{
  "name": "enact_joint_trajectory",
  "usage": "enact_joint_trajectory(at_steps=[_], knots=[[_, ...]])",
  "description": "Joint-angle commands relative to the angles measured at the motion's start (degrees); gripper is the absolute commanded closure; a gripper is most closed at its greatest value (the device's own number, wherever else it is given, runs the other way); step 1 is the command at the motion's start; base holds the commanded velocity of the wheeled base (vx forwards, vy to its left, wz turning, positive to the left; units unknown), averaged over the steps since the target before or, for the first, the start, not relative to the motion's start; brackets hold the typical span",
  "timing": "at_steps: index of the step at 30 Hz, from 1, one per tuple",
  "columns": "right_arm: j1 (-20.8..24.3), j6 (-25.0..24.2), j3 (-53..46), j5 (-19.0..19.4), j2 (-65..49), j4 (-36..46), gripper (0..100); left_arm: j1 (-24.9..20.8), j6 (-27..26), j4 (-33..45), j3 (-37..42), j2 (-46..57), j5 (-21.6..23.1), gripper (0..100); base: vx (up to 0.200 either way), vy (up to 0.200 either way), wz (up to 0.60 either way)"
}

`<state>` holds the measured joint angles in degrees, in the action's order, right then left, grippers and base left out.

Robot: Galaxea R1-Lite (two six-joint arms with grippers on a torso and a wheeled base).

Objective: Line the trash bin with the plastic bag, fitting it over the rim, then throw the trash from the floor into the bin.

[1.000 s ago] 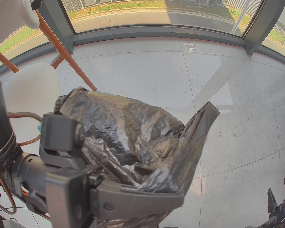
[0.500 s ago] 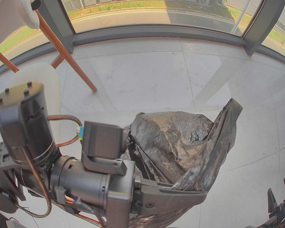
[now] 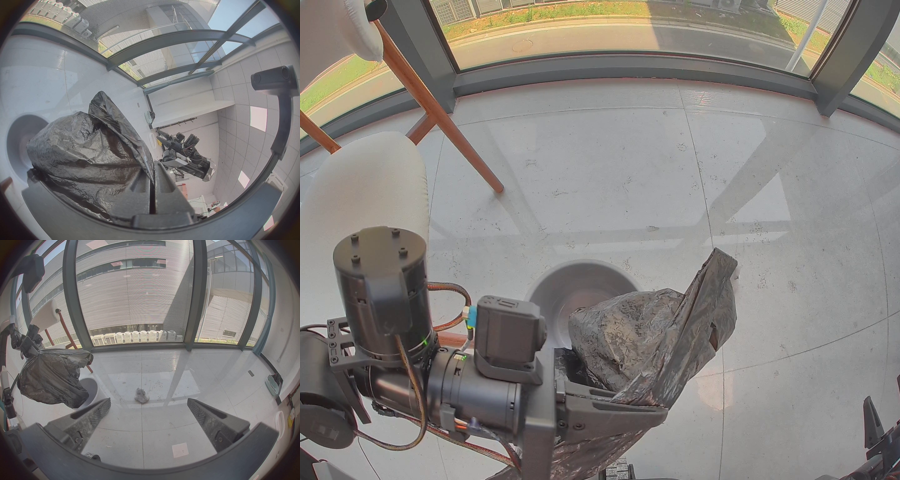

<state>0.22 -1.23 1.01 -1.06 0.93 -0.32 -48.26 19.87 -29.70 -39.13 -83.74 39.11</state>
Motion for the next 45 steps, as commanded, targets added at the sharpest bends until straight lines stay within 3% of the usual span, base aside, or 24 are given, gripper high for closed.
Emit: enact_joint_trajectory(at_steps=[1,6,12,14,16,18,22,27,29,32,35,38,45], knots=[[0.0,0.0,-1.0,-0.1,-0.8,0.0,0,0.5,-2.0,-0.1,-0.1,-2.2,0.0,100,0.000,0.000,0.00],[0.0,0.4,-1.0,-0.1,-0.8,0.1,0,2.2,-5.3,-1.5,-0.5,-4.9,-0.3,100,0.000,0.000,0.00],[-0.1,0.7,-1.0,0.2,-0.8,0.3,0,6.4,-8.3,-12.9,-0.9,-12.9,-1.1,100,0.000,0.000,0.00],[-0.1,0.6,-0.9,0.1,-0.8,-0.4,0,6.7,-8.3,-15.5,-1.0,-14.3,-2.4,100,0.000,0.000,0.00],[0.8,0.3,5.7,0.3,1.0,-3.4,0,6.6,-8.2,-19.5,-1.3,-16.5,-6.9,100,0.000,0.000,0.00],[5.3,-0.8,9.9,-0.3,9.6,-3.3,0,6.5,-8.2,-20.4,-1.3,-17.5,-10.2,100,0.000,0.000,0.00],[16.6,-9.3,14.7,-0.7,16.4,-2.6,0,5.5,-8.6,-19.8,-1.1,-18.3,-16.4,100,0.000,0.000,0.00],[25.4,-16.6,22.4,0.1,34.2,-2.1,0,2.8,-13.8,-9.9,-5.5,-18.6,-27.2,100,0.000,0.000,0.00],[28.2,-22.6,25.2,1.1,42.0,-2.0,0,1.3,-16.7,-1.4,-9.7,-18.5,-31.5,100,0.000,0.000,0.00],[31.2,-28.4,29.1,4.3,50.8,-2.5,0,1.0,-18.9,7.1,-14.0,-18.0,-34.7,100,0.000,0.000,0.00],[33.6,-31.8,34.3,6.4,60.8,-2.5,0,0.4,-27.2,16.9,-18.0,-16.5,-39.5,100,0.000,0.000,0.00],[35.7,-33.4,37.5,7.1,68.3,-2.6,0,0.3,-33.0,20.6,-19.6,-16.1,-44.6,100,0.000,0.000,0.00],[40.3,-36.1,42.0,7.2,79.2,-2.8,0,0.1,-41.5,20.7,-17.7,-16.1,-50.8,100,0.000,0.000,0.00]])
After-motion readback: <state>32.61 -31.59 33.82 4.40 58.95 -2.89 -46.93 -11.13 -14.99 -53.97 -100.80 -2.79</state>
